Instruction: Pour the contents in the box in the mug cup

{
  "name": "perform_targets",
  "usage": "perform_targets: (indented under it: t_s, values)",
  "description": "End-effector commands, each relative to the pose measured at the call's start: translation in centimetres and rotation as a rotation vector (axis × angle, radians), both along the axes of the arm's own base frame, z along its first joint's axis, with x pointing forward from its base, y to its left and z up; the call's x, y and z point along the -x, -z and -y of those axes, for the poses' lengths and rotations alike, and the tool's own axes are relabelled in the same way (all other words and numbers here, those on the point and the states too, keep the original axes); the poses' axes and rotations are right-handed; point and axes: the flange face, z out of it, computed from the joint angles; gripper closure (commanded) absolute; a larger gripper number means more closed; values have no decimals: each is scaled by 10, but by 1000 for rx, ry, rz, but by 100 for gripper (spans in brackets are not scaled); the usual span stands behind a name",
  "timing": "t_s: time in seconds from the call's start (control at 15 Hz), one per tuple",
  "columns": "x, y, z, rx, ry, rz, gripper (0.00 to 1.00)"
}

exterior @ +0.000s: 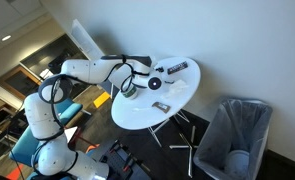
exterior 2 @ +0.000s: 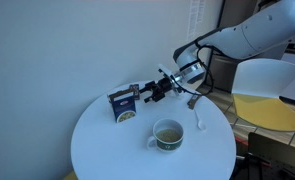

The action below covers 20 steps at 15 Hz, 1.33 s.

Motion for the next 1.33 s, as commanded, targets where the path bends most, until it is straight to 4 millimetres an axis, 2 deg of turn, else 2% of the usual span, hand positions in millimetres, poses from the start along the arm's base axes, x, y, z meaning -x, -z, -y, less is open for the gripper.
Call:
perform_targets:
  t_s: [0.0,0.27,0.67,1.27]
  values:
    - [-12,13,-3,-69,-12,-2,0]
    - [-15,29,-10,-88,-46,-11,0]
    - [-25,41,-33,-68,-82,-13,0]
    - [-48,29,-45,-26,-55,-50,0]
